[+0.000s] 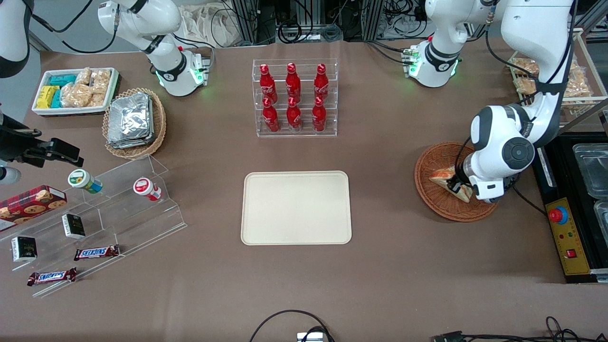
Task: Place sandwich from basket to tray
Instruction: 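Lift the sandwich and carry it with the left gripper over the cream tray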
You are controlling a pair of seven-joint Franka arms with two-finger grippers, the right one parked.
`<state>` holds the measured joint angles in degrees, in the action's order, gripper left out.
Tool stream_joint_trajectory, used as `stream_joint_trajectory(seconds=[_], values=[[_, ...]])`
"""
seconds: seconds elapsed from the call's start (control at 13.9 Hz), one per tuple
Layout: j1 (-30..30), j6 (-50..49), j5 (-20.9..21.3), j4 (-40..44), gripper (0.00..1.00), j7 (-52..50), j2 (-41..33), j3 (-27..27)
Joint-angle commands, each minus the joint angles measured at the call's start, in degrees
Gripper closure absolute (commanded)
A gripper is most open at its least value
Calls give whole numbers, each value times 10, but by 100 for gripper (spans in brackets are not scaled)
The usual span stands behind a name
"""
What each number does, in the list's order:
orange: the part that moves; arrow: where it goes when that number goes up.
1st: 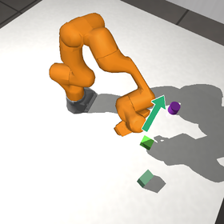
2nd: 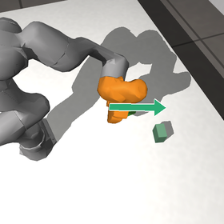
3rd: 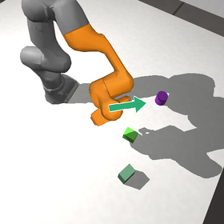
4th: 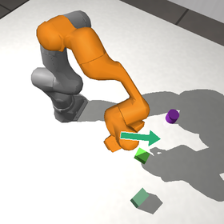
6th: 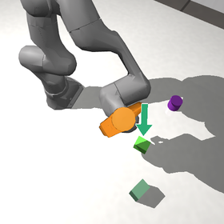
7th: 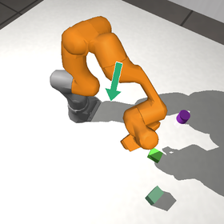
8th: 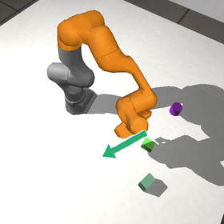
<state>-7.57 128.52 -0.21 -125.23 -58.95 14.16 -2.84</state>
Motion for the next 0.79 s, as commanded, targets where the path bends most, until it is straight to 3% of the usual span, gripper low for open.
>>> stream_joint_trajectory(seconds=[0.0,0.43,0.72], values=[[-3,-60,1,44,100,-2,-19,-3],[-8,-237,-4,214,100,63,-13,7],[-8,-290,-5,286,100,219,10,87]])
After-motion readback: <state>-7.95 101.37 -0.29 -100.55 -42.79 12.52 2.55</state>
